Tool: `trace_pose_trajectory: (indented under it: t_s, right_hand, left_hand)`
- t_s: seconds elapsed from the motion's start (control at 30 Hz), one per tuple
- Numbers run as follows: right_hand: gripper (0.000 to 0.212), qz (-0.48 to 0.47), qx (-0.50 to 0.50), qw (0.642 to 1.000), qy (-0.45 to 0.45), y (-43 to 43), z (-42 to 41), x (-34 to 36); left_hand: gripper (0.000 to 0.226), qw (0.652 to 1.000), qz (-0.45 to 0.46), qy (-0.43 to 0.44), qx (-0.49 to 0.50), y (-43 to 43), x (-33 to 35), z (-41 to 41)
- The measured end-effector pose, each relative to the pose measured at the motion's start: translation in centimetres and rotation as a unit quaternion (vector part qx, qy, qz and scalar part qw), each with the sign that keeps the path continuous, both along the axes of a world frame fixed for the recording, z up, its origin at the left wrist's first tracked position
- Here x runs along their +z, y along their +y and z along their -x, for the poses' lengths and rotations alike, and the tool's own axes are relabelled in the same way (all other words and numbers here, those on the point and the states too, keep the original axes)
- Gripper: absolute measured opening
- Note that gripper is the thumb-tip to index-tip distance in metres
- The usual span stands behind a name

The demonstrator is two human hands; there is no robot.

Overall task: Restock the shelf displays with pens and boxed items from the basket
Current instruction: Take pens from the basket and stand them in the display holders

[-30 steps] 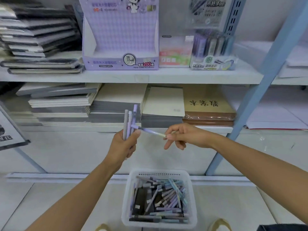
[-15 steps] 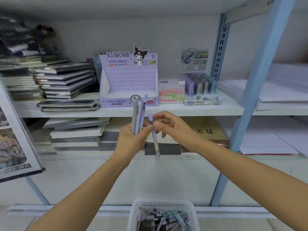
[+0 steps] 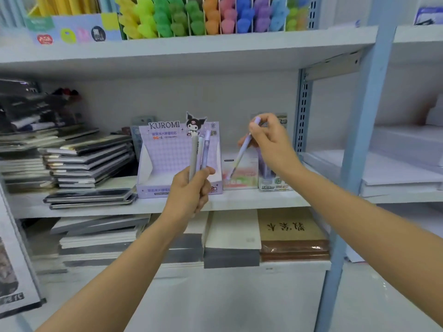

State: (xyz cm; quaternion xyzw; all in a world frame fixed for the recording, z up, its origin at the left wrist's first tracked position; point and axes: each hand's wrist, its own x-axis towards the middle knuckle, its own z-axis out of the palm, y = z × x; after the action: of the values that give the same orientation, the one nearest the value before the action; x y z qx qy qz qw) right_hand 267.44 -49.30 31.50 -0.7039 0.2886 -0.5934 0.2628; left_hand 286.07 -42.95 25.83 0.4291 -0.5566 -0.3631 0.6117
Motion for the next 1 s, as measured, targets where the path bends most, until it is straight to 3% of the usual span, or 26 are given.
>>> trace_pose_trajectory:
  t_s: [0.1,0.2,0.53,0.73,1.0]
  right_hand:
    - [0.013,-0.039,-0.044,0.99,0.124,-2.0,0.4,-0.2]
    - [0.013,-0.071,-0.02,0.982,0.175,-2.8,0.4,-1.3]
    - [0.011,-0.079,0.07,0.985,0.139,0.1,2.0,-0.2]
    - [0.016,-0.022,-0.028,0.999,-0.026,-2.4,2.2,4.7]
    - [0.006,-0.026,-0.05,0.995,0.084,-7.4,-1.3,3.2]
  left_hand:
    - [0.014,1.0,-0.005,-0.008,0.029,-1.2,0.2,0.1]
    - [0.018,0.999,-0.015,-0.011,0.039,-2.0,-0.1,0.0]
    - [0.021,0.999,0.009,-0.024,0.042,-3.1,1.3,-0.1]
    - [0.025,0.999,0.036,-0.009,0.033,-4.6,3.5,-0.8]
    - [0.021,0.999,0.02,0.022,0.021,-6.9,4.3,-1.0]
